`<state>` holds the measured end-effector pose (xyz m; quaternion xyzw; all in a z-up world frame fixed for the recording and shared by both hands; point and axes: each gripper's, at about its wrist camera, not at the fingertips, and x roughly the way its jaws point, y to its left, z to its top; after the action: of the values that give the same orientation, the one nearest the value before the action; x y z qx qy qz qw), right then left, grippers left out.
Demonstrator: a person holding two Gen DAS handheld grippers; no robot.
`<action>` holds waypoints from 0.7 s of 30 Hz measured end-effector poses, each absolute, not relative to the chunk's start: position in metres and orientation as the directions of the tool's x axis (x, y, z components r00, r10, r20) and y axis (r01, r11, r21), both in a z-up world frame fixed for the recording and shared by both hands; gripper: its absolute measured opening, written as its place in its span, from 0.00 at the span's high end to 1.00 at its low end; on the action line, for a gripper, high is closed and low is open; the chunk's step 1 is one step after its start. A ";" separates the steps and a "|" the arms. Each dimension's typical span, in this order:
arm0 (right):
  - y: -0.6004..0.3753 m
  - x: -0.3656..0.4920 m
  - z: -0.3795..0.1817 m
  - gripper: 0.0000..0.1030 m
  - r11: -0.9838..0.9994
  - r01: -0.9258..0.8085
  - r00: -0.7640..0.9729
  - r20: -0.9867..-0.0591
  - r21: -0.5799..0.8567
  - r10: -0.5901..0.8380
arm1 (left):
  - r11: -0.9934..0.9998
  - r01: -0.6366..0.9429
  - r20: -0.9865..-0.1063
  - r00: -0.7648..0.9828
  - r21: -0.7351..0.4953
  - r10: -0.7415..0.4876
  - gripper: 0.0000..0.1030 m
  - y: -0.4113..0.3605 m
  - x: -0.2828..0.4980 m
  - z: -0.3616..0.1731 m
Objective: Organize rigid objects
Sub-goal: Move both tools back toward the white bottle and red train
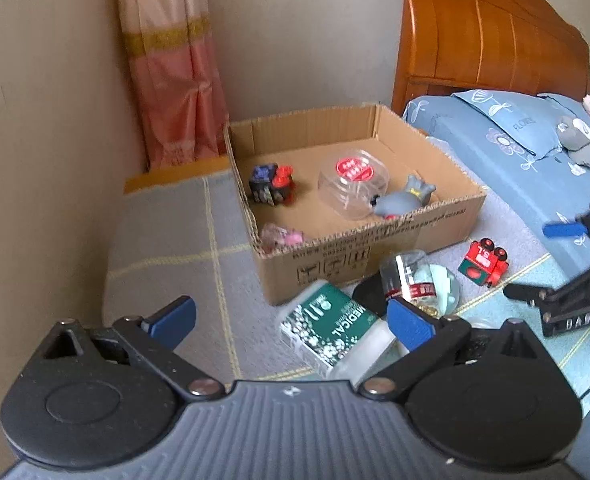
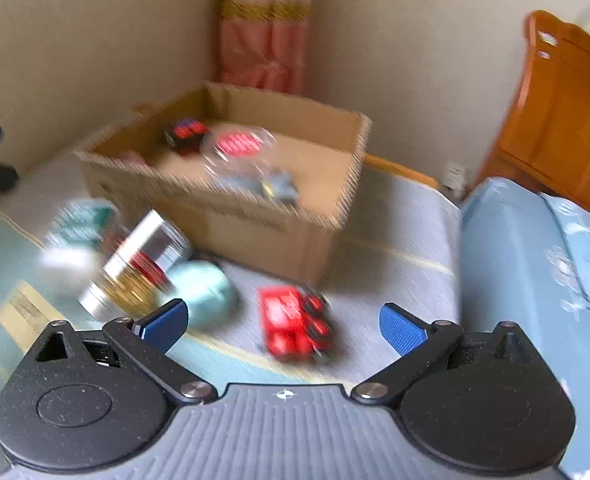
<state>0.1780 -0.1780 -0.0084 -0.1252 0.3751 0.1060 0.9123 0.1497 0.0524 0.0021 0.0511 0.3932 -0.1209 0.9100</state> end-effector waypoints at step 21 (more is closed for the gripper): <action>-0.204 0.148 -0.068 0.00 0.947 -0.318 0.639 -0.749 -0.053 0.173 | 0.883 0.465 -0.763 0.549 -0.059 -0.340 0.01 0.045 0.150 -0.039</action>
<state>0.1482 -0.2041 -0.0676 -0.0901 0.4024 0.1364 0.9008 0.1503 0.0452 -0.0390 0.0752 0.4155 -0.2295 0.8769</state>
